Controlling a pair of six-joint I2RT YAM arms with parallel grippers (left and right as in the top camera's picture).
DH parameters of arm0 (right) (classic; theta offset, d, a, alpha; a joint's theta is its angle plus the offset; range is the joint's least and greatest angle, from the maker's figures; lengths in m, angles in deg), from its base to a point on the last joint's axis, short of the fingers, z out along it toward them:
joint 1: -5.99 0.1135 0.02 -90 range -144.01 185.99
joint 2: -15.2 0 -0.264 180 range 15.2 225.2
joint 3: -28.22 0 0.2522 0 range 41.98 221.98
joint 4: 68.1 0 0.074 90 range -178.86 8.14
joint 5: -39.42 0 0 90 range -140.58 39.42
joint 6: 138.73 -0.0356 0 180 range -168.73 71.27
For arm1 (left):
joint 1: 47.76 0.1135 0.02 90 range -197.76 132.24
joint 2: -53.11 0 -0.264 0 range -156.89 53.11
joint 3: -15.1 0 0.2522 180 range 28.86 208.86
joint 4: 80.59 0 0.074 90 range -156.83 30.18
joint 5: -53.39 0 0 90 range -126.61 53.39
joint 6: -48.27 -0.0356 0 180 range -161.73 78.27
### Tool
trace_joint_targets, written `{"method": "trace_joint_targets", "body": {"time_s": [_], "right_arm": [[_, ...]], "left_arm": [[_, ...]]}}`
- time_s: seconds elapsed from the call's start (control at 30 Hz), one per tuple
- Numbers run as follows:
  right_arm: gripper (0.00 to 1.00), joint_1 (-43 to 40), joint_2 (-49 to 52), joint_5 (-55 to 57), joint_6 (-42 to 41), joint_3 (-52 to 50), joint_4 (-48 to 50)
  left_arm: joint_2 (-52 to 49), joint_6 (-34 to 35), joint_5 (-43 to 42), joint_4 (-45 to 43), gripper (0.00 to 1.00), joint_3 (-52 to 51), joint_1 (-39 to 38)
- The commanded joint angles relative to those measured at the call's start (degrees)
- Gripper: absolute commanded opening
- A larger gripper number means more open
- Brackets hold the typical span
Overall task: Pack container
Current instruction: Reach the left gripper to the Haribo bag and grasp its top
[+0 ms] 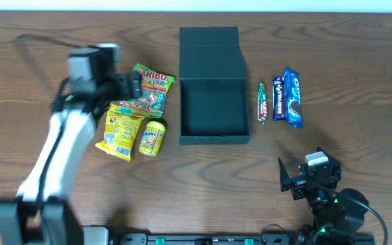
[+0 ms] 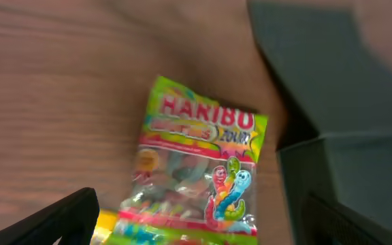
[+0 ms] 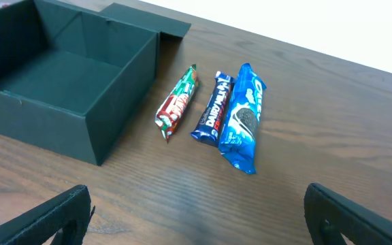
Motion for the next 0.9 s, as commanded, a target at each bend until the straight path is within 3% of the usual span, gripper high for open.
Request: {"method": "trace_joint_targets", "body": {"time_s": [0.0, 0.53, 0.6, 0.63, 0.7, 0.87], "right_arm": [[0.99, 0.22, -0.33, -0.42, -0.15, -0.15, -0.07], [0.99, 0.22, -0.33, -0.42, -0.15, -0.15, -0.07], [0.99, 0.22, -0.33, -0.42, -0.17, -0.15, -0.07], [0.99, 0.22, -0.33, -0.42, -0.15, -0.15, -0.07], [0.99, 0.22, -0.33, -0.42, -0.15, -0.15, -0.04], [0.99, 0.22, -0.33, -0.42, -0.17, -0.15, -0.07]], "left_arm": [[-5.25, -6.01, 2.82, -1.03, 0.95, 2.69, -2.67], [-15.89, -5.46, 1.68, -3.63, 0.96, 2.67, -3.52], [-16.76, -5.44, 1.88, -3.67, 1.0, 2.64, -3.52], [-17.16, -5.44, 2.45, -3.76, 0.85, 2.64, -3.52], [-17.7, -5.44, 4.46, -3.96, 0.7, 2.64, -3.54], [-18.73, -5.44, 7.82, -3.87, 0.48, 2.62, -3.52]]}}
